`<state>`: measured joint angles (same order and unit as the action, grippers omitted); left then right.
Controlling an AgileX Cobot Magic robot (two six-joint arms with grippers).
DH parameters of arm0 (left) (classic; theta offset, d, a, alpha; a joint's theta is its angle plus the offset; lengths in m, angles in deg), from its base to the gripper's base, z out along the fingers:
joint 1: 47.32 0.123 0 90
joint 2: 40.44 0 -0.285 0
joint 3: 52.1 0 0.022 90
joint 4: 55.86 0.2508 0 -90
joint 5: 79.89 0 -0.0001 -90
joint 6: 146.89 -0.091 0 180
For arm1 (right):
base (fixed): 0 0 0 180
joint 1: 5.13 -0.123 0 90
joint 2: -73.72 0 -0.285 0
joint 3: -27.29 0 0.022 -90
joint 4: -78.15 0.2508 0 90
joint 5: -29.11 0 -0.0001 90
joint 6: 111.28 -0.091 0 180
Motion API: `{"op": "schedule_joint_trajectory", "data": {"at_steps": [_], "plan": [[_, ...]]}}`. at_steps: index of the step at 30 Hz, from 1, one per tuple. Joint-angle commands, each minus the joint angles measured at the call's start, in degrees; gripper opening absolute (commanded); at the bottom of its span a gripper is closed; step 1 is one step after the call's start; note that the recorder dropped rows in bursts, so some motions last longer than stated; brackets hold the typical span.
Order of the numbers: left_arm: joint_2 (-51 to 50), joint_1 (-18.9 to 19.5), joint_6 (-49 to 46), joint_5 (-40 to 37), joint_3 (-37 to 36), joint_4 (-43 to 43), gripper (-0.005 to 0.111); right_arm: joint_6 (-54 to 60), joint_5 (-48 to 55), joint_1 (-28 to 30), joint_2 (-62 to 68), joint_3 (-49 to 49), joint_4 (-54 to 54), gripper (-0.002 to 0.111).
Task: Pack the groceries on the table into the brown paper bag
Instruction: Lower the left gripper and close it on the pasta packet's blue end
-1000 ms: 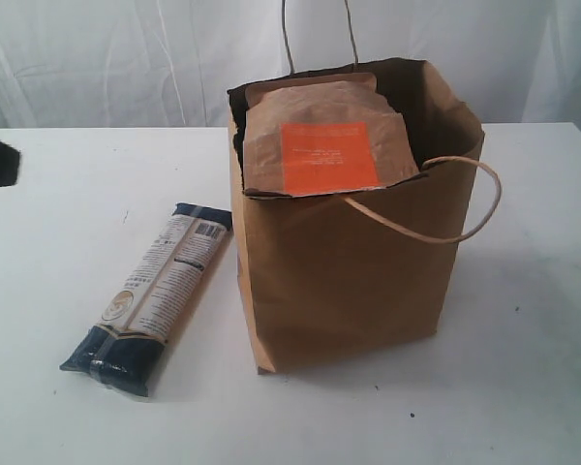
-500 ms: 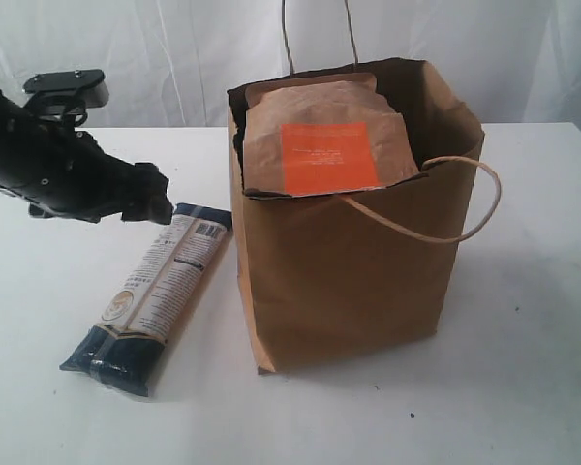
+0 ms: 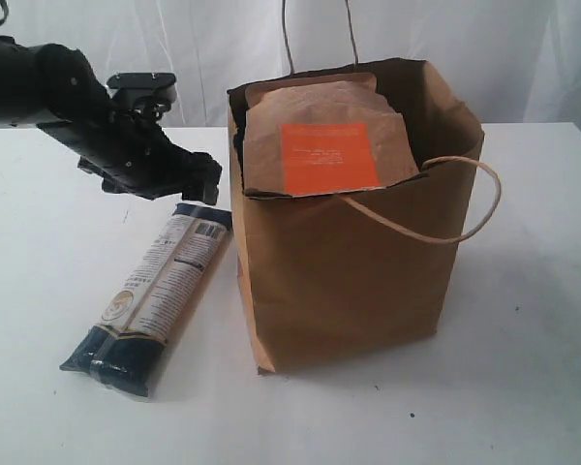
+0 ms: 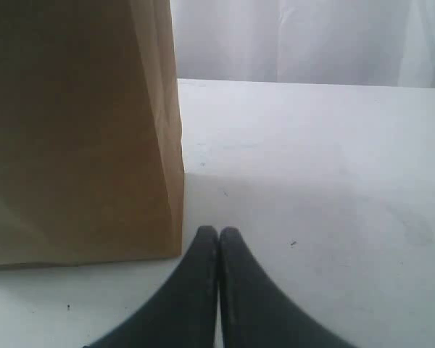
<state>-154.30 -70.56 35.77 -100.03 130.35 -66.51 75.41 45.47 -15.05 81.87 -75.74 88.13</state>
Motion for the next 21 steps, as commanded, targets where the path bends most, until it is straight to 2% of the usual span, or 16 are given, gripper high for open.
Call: {"op": "schedule_joint_trajectory", "data": {"at_steps": [1,8,21], "plan": [[-5.4,-0.33,-0.14,0.21,2.53,0.92,0.085,-0.04,-0.66,0.25,-0.36,0.25,-0.34,0.0],[-9.49,-0.84,-2.66,6.68,3.09,1.1,0.085,-0.04,-0.66,0.25,-0.36,0.25,-0.34,0.0],[-14.01,-1.42,-2.66,5.59,7.78,2.88,0.085,-0.04,-0.66,0.25,-0.36,0.25,-0.34,0.0]]}}
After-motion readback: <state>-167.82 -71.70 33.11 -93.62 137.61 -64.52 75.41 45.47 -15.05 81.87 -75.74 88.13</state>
